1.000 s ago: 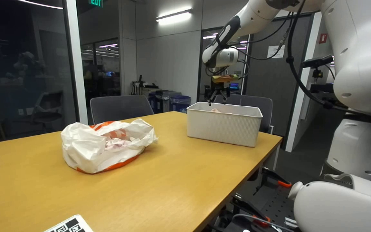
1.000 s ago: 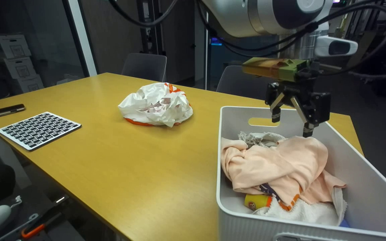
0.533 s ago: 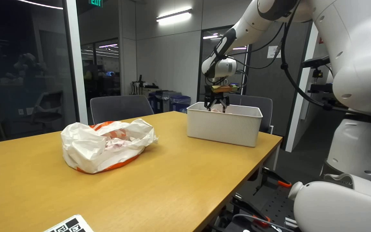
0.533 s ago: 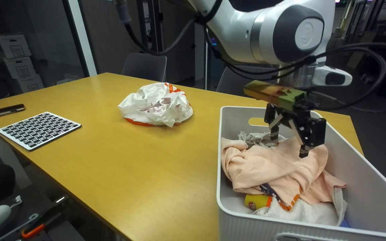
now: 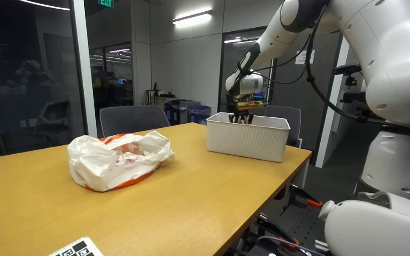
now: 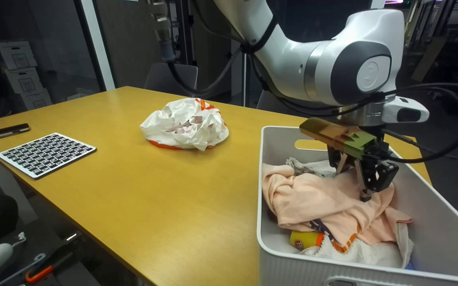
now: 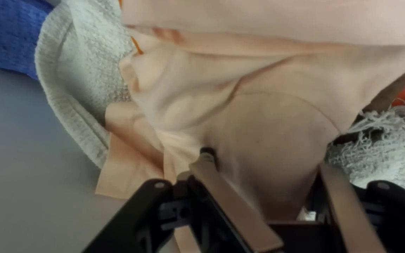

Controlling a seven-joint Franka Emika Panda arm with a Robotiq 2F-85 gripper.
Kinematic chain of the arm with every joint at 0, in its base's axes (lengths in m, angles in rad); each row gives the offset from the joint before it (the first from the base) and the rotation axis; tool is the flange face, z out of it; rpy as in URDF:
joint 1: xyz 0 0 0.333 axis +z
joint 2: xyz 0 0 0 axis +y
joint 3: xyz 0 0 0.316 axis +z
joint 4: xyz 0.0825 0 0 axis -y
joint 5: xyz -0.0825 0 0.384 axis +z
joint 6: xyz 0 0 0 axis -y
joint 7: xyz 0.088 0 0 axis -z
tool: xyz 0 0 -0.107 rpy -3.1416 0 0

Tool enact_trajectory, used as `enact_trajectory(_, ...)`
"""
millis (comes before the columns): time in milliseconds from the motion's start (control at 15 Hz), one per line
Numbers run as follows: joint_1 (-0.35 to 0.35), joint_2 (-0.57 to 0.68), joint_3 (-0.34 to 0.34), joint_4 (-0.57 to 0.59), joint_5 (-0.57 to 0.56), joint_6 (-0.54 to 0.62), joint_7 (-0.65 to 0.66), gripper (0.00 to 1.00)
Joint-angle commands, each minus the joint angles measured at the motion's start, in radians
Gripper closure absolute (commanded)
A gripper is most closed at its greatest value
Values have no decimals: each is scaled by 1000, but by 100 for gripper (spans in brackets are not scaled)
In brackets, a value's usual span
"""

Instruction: Remove the shirts in the basket and put them inside the bag

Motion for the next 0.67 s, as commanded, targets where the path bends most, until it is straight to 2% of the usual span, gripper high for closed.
enact_trajectory(0, 7, -50, -22, -19, 7, -45, -1, 73)
enact_trajectory(133, 11, -86, -27, -40, 5, -83, 0, 89)
enact_trajectory(267, 14, -115, -32, -46, 3, -124, 9, 100)
enact_trajectory(400, 29, -162, -43, -73, -11, -131, 38, 100)
enact_trajectory(600, 65, -277, -54, -172, -47, -76, 69, 98)
